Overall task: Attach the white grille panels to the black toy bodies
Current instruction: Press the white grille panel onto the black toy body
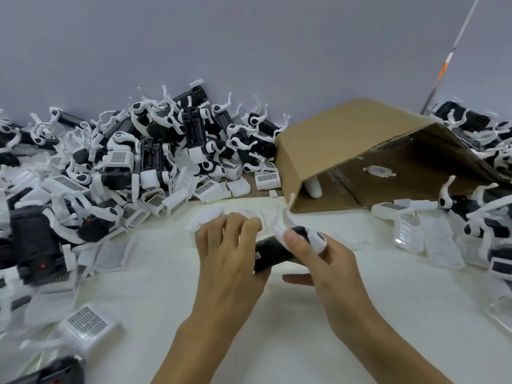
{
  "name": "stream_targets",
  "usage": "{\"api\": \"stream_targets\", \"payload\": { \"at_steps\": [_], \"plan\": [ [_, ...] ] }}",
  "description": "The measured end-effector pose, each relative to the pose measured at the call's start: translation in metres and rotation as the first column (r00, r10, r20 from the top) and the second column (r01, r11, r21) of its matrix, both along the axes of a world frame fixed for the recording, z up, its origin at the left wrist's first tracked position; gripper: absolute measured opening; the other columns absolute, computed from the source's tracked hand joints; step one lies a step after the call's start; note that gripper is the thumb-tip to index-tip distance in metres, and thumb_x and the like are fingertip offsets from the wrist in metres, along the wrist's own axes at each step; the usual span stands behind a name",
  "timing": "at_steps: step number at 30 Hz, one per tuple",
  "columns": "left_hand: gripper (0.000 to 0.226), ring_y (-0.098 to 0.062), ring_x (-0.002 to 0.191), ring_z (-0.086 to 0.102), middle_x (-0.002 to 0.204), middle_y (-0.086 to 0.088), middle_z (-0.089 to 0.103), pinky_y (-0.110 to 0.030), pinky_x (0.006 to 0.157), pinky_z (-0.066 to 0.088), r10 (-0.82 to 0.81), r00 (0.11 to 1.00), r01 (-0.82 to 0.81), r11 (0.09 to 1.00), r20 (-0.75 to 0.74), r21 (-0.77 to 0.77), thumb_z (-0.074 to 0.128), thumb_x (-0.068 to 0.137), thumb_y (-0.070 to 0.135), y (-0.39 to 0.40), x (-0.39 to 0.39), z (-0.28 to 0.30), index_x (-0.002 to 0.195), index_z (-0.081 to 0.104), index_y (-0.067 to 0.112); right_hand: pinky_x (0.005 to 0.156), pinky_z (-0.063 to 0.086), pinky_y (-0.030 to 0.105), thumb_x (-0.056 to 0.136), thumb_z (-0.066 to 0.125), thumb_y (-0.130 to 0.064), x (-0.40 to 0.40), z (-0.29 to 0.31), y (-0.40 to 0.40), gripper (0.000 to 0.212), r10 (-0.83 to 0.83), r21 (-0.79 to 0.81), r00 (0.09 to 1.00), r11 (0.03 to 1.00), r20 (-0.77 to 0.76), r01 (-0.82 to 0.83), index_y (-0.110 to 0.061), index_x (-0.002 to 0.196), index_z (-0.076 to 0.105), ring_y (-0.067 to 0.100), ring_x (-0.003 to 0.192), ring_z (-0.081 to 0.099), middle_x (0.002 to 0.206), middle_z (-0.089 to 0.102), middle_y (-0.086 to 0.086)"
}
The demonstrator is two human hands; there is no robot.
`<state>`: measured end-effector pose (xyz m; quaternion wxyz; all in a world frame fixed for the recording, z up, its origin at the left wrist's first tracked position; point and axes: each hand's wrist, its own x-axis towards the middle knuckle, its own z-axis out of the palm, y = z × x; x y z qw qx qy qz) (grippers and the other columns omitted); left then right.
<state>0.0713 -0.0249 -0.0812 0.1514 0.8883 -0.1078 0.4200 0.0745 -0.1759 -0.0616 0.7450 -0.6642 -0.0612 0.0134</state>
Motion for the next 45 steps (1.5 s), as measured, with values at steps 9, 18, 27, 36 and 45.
{"api": "stream_targets", "payload": {
  "at_steps": [9, 18, 27, 36, 45],
  "plan": [
    [0.028, -0.022, 0.077, 0.071, 0.084, -0.002, 0.074, -0.028, 0.066, 0.055, -0.475, 0.879, 0.08, 0.053, 0.046, -0.995, 0.074, 0.077, 0.033, -0.003, -0.012, 0.028, 0.103, 0.066, 0.025, 0.075, 0.059, 0.027, 0.076, 0.054, -0.084, 0.002, 0.002, -0.003, 0.064, 0.008, -0.001, 0.999, 1.0, 0.046, -0.008, -0.032, 0.108, 0.071, 0.009, 0.107, 0.07, 0.108, 0.075, -0.012],
    [0.039, -0.018, 0.069, 0.062, 0.083, -0.01, 0.064, -0.025, 0.06, 0.052, -0.695, 0.662, -0.275, -0.572, 0.279, -0.773, 0.056, 0.086, 0.034, -0.013, -0.016, 0.022, 0.098, 0.079, 0.004, 0.091, 0.049, 0.024, 0.085, 0.077, -0.023, -0.01, -0.021, 0.005, 0.026, 0.147, -0.415, 0.726, 0.887, 0.672, 0.204, -0.023, 0.111, 0.073, 0.016, 0.125, 0.055, 0.132, 0.055, -0.001],
    [0.046, -0.024, 0.082, 0.07, 0.096, -0.017, 0.07, -0.042, 0.108, 0.042, -0.67, 0.68, -0.249, -0.595, 0.3, -0.764, 0.053, 0.089, 0.037, -0.023, -0.014, 0.013, 0.107, 0.077, 0.003, 0.095, 0.045, 0.023, 0.077, 0.079, -0.015, -0.012, -0.023, 0.007, 0.034, 0.126, -0.44, 0.716, 0.856, 0.686, 0.27, -0.027, 0.108, 0.069, 0.019, 0.128, 0.05, 0.134, 0.048, -0.005],
    [0.043, -0.021, 0.079, 0.066, 0.088, -0.013, 0.066, -0.039, 0.104, 0.046, -0.68, 0.664, -0.196, -0.559, 0.31, -0.806, 0.052, 0.094, 0.04, -0.022, -0.015, 0.014, 0.104, 0.078, 0.006, 0.089, 0.049, 0.025, 0.076, 0.079, -0.017, -0.015, -0.018, 0.009, 0.032, 0.096, -0.411, 0.667, 0.848, 0.739, 0.334, -0.031, 0.099, 0.061, 0.02, 0.119, 0.055, 0.131, 0.045, -0.009],
    [0.048, -0.02, 0.084, 0.065, 0.094, -0.011, 0.067, -0.033, 0.092, 0.051, -0.667, 0.681, -0.166, -0.541, 0.301, -0.825, 0.043, 0.102, 0.04, -0.022, -0.017, 0.018, 0.105, 0.078, 0.007, 0.086, 0.052, 0.029, 0.082, 0.075, -0.029, -0.014, -0.017, 0.007, 0.017, 0.037, -0.341, 0.624, 0.862, 0.78, 0.374, -0.031, 0.097, 0.067, 0.024, 0.123, 0.055, 0.132, 0.046, -0.004]
  ]
}}
